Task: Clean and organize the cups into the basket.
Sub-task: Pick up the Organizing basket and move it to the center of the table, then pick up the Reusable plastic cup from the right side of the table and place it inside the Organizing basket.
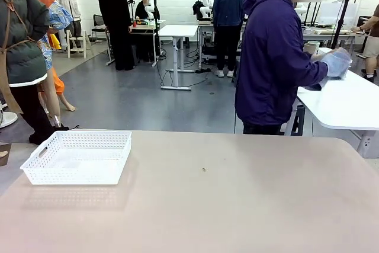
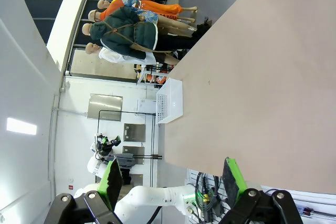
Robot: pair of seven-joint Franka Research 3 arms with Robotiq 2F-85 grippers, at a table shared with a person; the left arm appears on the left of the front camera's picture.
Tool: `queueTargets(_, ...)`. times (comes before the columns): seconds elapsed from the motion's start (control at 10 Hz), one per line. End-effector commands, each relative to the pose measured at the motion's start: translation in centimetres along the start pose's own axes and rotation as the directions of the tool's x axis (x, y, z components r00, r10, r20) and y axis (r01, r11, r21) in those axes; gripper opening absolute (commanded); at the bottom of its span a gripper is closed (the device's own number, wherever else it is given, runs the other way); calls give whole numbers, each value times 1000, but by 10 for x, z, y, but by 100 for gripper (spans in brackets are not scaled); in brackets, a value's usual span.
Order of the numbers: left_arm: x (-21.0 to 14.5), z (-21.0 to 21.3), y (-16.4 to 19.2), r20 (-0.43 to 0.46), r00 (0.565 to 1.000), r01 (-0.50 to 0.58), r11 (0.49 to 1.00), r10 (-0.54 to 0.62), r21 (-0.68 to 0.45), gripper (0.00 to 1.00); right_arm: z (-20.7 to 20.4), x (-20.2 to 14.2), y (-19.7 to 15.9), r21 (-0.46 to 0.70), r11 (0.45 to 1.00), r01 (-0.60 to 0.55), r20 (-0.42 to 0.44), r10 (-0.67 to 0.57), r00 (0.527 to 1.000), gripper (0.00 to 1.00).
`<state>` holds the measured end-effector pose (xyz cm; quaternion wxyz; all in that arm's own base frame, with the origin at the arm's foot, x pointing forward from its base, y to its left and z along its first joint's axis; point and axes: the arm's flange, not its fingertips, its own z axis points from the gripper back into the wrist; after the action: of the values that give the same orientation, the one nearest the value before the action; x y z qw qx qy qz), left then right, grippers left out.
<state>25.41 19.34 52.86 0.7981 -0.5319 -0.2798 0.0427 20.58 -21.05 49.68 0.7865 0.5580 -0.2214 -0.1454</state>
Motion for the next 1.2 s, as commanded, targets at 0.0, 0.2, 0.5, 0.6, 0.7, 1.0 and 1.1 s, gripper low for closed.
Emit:
queueTargets(0.0, 2, 1, 0, 8, 1000, 10, 1000, -10, -11, 100, 0, 2, 0, 25, 1000, -16, 10, 15, 1000, 100)
queueTargets(0.2, 2, 1, 0, 8, 1000, 10, 1000, -10, -11, 100, 0, 2, 0, 25, 1000, -16, 10, 15, 1000, 100)
queueTargets(0.5, 2, 1, 0, 8, 1000, 10, 1000, -10, -11, 100, 0, 2, 0, 25, 1000, -16, 10, 15, 1000, 100)
queueTargets(0.6, 2, 1, 0, 8, 1000, 10, 1000, -10, -11, 100, 0, 2, 0, 25, 1000, -16, 10, 15, 1000, 100)
queueTargets(0.7, 2, 1, 0, 8, 1000, 10, 1000, -10, -11, 100, 0, 2, 0, 25, 1000, -16, 10, 15, 1000, 100)
queueTargets(1.0, 2, 1, 0, 8, 1000, 10, 1000, -10, -11, 100, 0, 2, 0, 25, 1000, -16, 10, 15, 1000, 100)
queueTargets(1.1, 2, 1, 0, 8, 1000, 10, 1000, -10, -11, 100, 0, 2, 0, 25, 1000, -16, 10, 15, 1000, 100)
